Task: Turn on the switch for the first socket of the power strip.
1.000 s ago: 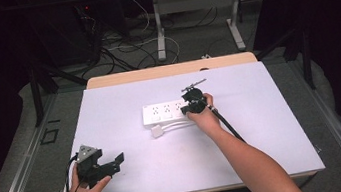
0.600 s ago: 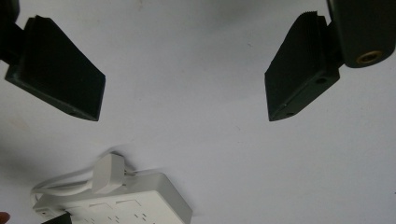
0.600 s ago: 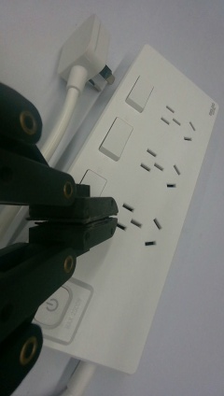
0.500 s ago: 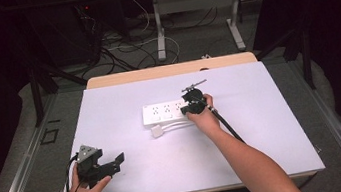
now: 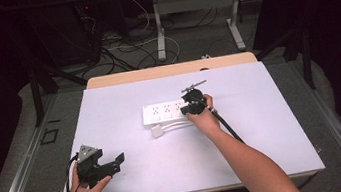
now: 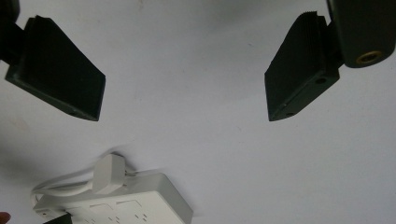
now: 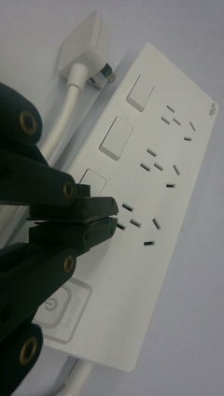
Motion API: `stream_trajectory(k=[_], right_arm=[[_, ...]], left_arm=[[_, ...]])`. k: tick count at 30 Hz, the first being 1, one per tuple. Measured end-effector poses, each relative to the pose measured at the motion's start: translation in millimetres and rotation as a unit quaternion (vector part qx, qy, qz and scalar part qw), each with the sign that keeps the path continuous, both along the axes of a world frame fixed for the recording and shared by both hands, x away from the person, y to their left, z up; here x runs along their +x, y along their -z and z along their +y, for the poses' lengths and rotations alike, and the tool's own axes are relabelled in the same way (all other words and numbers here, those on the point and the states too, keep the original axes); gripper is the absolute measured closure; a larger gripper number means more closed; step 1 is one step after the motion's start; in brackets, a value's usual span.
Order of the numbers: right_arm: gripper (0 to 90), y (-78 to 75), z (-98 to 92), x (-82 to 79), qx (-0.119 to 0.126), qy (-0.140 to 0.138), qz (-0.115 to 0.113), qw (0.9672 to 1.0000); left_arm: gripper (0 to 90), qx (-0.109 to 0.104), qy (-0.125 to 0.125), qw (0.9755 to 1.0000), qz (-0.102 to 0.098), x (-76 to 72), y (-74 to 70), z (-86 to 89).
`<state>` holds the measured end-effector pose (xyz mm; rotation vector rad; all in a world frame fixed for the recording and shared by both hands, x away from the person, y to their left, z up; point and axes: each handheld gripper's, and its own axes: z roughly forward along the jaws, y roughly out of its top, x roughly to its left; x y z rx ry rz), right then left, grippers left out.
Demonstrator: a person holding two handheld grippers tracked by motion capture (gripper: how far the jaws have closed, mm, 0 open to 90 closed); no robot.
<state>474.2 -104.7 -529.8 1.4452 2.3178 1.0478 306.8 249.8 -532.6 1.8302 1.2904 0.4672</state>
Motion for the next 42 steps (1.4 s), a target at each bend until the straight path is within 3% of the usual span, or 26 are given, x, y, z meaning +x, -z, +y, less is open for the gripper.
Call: stream_trajectory(k=[9, 10, 31, 36, 37, 42], right_arm=[[90.0, 2.1, 1.1, -0.6, 0.007, 0.004, -0.009, 0.9999], [90.0, 2.3, 0.7, -0.9, -0.005, 0.001, -0.001, 1.0000], [88.1, 2.9, 0.6, -0.8, -0.002, -0.003, -0.006, 1.0000], [87.0, 2.5, 1.0, -1.0, -0.008, -0.002, -0.011, 0.9999], [86.3, 0.7, 0.9, -1.9, -0.022, -0.003, -0.005, 0.9997], [84.1, -1.1, 0.5, -1.8, -0.023, -0.003, -0.005, 0.9997]], left_arm=[[12.2, 0.001, 0.001, 1.0000, 0.003, 0.1, 0.0, -0.4], [12.2, 0.001, 0.001, 1.0000, 0.003, 0.1, 0.0, -0.4], [12.4, 0.000, 0.000, 1.0000, 0.002, 1.1, 1.6, -0.6], [12.4, -0.002, 0.000, 1.0000, 0.000, -0.5, 0.6, 0.1], [12.4, -0.001, 0.000, 1.0000, -0.002, -0.8, 0.5, 0.2], [12.4, 0.000, 0.000, 1.0000, -0.001, -1.0, 0.6, 0.5]])
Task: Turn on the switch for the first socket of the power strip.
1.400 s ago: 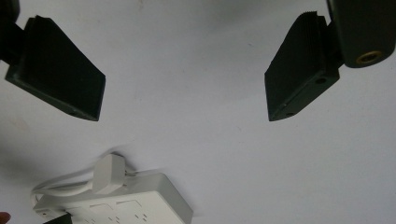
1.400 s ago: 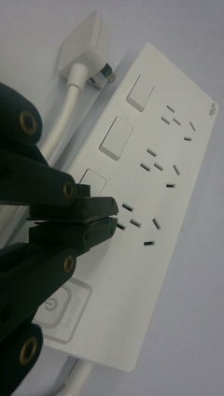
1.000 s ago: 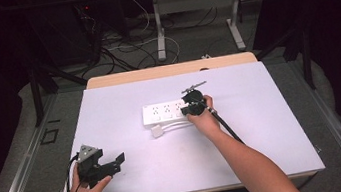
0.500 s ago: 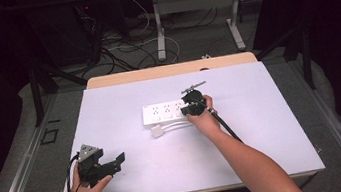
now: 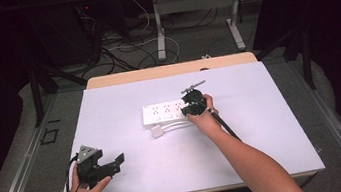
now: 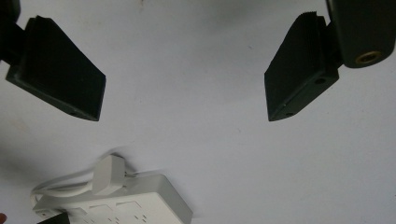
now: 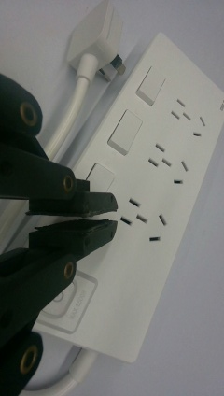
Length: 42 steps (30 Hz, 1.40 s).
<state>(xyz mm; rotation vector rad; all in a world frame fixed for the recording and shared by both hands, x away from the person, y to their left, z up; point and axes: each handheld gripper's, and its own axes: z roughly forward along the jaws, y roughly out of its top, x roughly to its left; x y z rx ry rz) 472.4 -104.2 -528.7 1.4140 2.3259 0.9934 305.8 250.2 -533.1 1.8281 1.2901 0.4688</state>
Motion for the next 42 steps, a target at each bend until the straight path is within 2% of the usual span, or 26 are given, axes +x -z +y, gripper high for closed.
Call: stream_trajectory(k=[3, 4, 5, 8, 9, 14, 15, 16, 17, 20, 23, 24, 27, 33, 41, 42], right_arm=[[82.9, -1.3, -1.8, 0.9, -0.007, -0.004, -0.002, 1.0000], [81.9, -4.0, -2.4, 1.2, -0.012, -0.004, 0.004, 0.9999], [81.3, -3.6, -3.1, 2.0, -0.012, -0.007, -0.006, 0.9999], [78.8, -5.9, -3.8, 1.9, -0.013, -0.005, 0.000, 0.9999], [77.9, -5.6, -4.3, 2.2, -0.009, -0.007, -0.005, 0.9999], [74.0, -9.5, -6.2, 1.6, -0.021, -0.006, 0.004, 0.9997], [72.9, -9.8, -6.3, 1.4, -0.019, -0.004, 0.005, 0.9998], [71.6, -9.1, -7.4, 2.6, -0.021, -0.009, -0.006, 0.9997], [67.8, -9.2, -8.3, 2.8, -0.019, -0.011, -0.007, 0.9997], [64.8, -10.4, -7.9, 1.6, -0.021, -0.005, -0.003, 0.9998], [58.5, -12.1, -6.1, -0.5, -0.018, -0.012, -0.008, 0.9997], [57.7, -11.9, -6.1, -0.8, -0.017, -0.016, -0.017, 0.9996], [55.6, -14.2, -5.2, -2.0, -0.023, -0.022, -0.016, 0.9994], [47.9, -17.6, -1.5, -5.9, -0.015, -0.037, -0.011, 0.9991], [46.3, -21.8, 3.3, -11.3, -0.019, -0.061, -0.002, 0.9979], [46.3, -22.4, 5.5, -13.1, -0.011, -0.065, -0.006, 0.9978]], left_arm=[[12.4, -0.001, -0.002, 1.0000, 0.001, 0.1, 0.4, -0.2], [12.5, -0.001, -0.002, 1.0000, 0.001, 0.2, 0.5, -0.1], [12.5, -0.001, -0.002, 1.0000, 0.001, 0.2, 0.5, -0.1], [12.5, -0.004, -0.004, 1.0000, 0.001, 0.1, 0.6, -0.6], [12.5, -0.003, -0.004, 1.0000, 0.001, 0.3, 0.7, -0.5], [12.5, -0.002, -0.002, 1.0000, 0.001, 0.7, 0.6, -0.5], [12.6, -0.002, -0.002, 1.0000, 0.001, 0.7, 0.6, -0.6], [12.6, -0.001, -0.002, 1.0000, 0.002, 0.7, 0.6, -0.5], [12.6, 0.001, 0.000, 1.0000, 0.002, 0.7, 0.5, -0.2], [12.7, 0.001, -0.001, 1.0000, 0.002, 0.6, 0.6, -0.1], [12.8, 0.001, -0.002, 1.0000, 0.002, 0.4, 0.6, 0.1], [12.8, 0.000, -0.003, 1.0000, 0.002, 0.4, 0.6, 0.0], [12.8, 0.001, -0.002, 1.0000, 0.002, 0.3, 0.7, 0.2], [13.0, 0.002, -0.003, 1.0000, 0.003, -0.1, 0.5, 0.0], [13.1, 0.002, -0.002, 1.0000, 0.001, -0.3, 0.3, -0.1], [13.1, 0.003, -0.002, 1.0000, 0.001, -0.3, 0.3, -0.1]])
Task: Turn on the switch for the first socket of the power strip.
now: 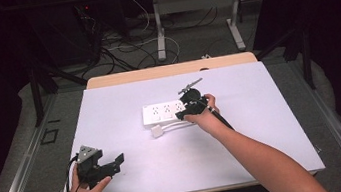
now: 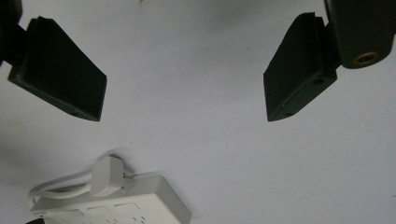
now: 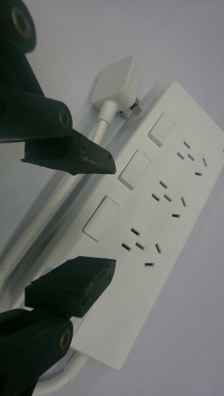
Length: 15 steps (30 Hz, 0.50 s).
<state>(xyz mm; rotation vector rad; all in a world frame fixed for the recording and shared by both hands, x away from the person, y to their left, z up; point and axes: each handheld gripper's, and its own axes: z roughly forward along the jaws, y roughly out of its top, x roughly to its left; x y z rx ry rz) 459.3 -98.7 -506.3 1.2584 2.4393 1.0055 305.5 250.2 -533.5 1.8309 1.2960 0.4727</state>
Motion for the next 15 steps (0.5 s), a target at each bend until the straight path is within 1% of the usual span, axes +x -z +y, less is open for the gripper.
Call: stream_trajectory(k=[1, 2, 3, 4, 6, 7, 8, 9, 11, 12, 13, 14, 15], right_arm=[[46.3, 0.0, 0.0, 0.0, 0.000, 0.000, 0.000, 1.0000], [46.3, -2.5, 1.4, -2.2, -0.012, -0.007, 0.000, 0.9999], [46.3, -2.3, 2.1, -3.2, -0.010, -0.009, -0.005, 0.9999], [46.3, -3.2, 2.3, -4.3, -0.015, -0.010, -0.005, 0.9998], [46.4, -4.1, 2.4, -5.4, -0.015, -0.011, -0.003, 0.9998], [46.3, -4.2, 3.3, -6.5, -0.009, -0.012, -0.002, 0.9999], [45.9, -5.5, 3.0, -8.1, -0.012, -0.018, -0.001, 0.9998], [45.5, -6.5, 3.2, -9.3, -0.009, -0.021, 0.004, 0.9997], [45.1, -6.8, 3.8, -10.3, -0.005, -0.025, 0.006, 0.9997], [44.9, -7.7, 4.3, -11.7, -0.007, -0.030, 0.010, 0.9995], [44.5, -8.5, 4.5, -13.0, -0.009, -0.037, 0.009, 0.9992], [43.6, -9.3, 6.1, -15.0, -0.010, -0.035, 0.011, 0.9993], [42.0, -9.4, 7.3, -17.9, -0.007, -0.044, 0.003, 0.9990]], left_arm=[[13.1, 0.000, 0.000, 1.0000, 0.000, 0.0, 0.0, -0.1], [13.2, 0.000, 0.000, 1.0000, 0.000, -0.1, 0.0, -0.1], [13.2, 0.000, 0.000, 1.0000, 0.000, -0.1, 0.0, -0.1], [13.2, 0.000, 0.000, 1.0000, 0.000, -0.1, -0.1, -0.1], [13.2, 0.000, 0.000, 1.0000, 0.000, -0.2, -0.1, -0.1], [13.2, 0.001, 0.000, 1.0000, 0.000, -0.2, -0.1, -0.1], [13.2, 0.001, 0.000, 1.0000, 0.000, -0.2, -0.1, -0.1], [13.2, 0.001, 0.000, 1.0000, 0.000, -0.2, -0.1, -0.1], [13.3, 0.002, 0.001, 1.0000, 0.001, -0.2, -0.1, 0.0], [13.3, 0.002, 0.001, 1.0000, 0.001, -0.2, -0.1, 0.0], [13.3, 0.002, 0.001, 1.0000, 0.001, -0.2, -0.1, -0.1], [13.3, 0.001, 0.001, 1.0000, 0.001, -0.3, -0.2, -0.3], [13.3, 0.001, 0.000, 1.0000, 0.001, -0.3, -0.2, -0.4]])
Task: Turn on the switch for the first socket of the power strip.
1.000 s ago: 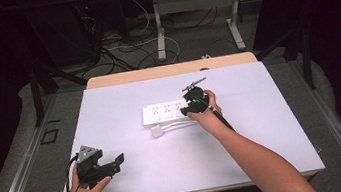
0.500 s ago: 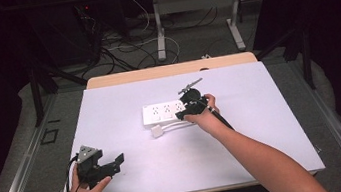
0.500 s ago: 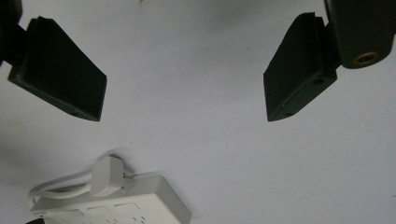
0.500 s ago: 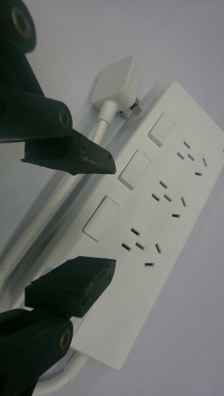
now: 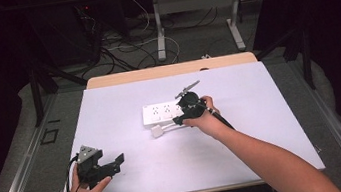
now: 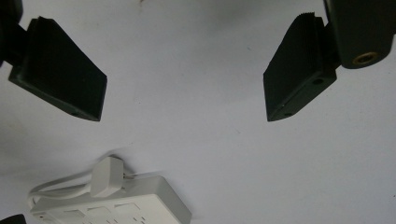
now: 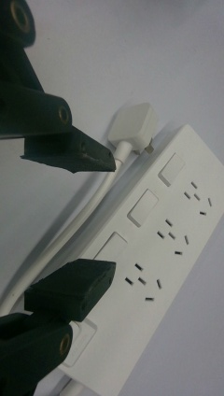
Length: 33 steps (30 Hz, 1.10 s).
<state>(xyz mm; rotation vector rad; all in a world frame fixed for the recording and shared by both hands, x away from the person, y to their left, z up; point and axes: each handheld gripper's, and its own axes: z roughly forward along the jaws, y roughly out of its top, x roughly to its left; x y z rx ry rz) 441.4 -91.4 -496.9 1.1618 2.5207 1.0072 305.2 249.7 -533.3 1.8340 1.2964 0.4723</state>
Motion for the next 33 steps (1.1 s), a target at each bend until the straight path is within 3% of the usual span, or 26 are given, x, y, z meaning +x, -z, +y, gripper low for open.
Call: stream_trajectory(k=[1, 5, 6, 10, 11, 12, 13, 14, 15, 16, 18, 27, 33], right_arm=[[40.8, -1.4, 0.8, -2.6, -0.001, 0.003, 0.010, 0.9999], [39.5, -0.4, 1.1, -5.2, 0.008, -0.014, 0.004, 0.9999], [38.5, -3.4, 0.2, -7.1, -0.011, -0.018, 0.021, 0.9996], [28.8, -0.1, 1.9, -12.2, 0.011, -0.008, 0.015, 0.9998], [26.6, -4.1, -0.3, -12.8, -0.015, -0.017, 0.032, 0.9992], [25.7, -4.3, 0.0, -14.3, -0.014, -0.015, 0.032, 0.9993], [23.1, -5.6, -1.4, -14.4, -0.020, -0.030, 0.028, 0.9990], [19.8, -6.8, -1.8, -16.5, -0.024, -0.025, 0.026, 0.9991], [18.0, -5.0, -1.3, -18.2, -0.010, -0.014, 0.016, 0.9997], [17.1, -7.9, -3.4, -19.4, -0.023, -0.022, 0.025, 0.9992], [15.2, -9.5, -5.4, -22.7, -0.026, -0.018, 0.021, 0.9993], [1.1, -13.2, -18.0, -34.2, -0.024, -0.003, 0.009, 0.9997], [0.0, -13.8, -31.5, -40.9, -0.021, -0.004, 0.013, 0.9997]], left_arm=[[13.3, 0.000, 0.001, 1.0000, 0.000, 0.1, 0.0, 0.2], [13.3, 0.001, 0.001, 1.0000, -0.001, -0.2, -0.2, -0.1], [13.4, 0.001, 0.000, 1.0000, -0.001, -0.3, -0.3, -0.1], [13.3, 0.000, -0.001, 1.0000, -0.002, -0.4, 0.1, 0.1], [13.4, 0.000, 0.000, 1.0000, 0.000, -0.4, -0.1, 0.3], [13.4, 0.000, 0.000, 1.0000, 0.000, -0.5, -0.2, 0.3], [13.4, 0.000, -0.001, 1.0000, 0.000, -0.6, -0.2, 0.2], [13.4, 0.000, -0.001, 1.0000, -0.001, -0.6, -0.2, 0.2], [13.4, 0.000, -0.001, 1.0000, -0.001, -0.7, -0.2, 0.2], [13.4, 0.000, -0.001, 1.0000, -0.001, -0.7, -0.2, 0.2], [13.4, 0.000, -0.001, 1.0000, 0.000, -0.7, -0.1, 0.2], [13.4, 0.000, -0.002, 1.0000, 0.000, -1.1, -0.4, -0.3], [13.4, 0.000, -0.002, 1.0000, 0.000, -1.0, -0.2, -0.3]])
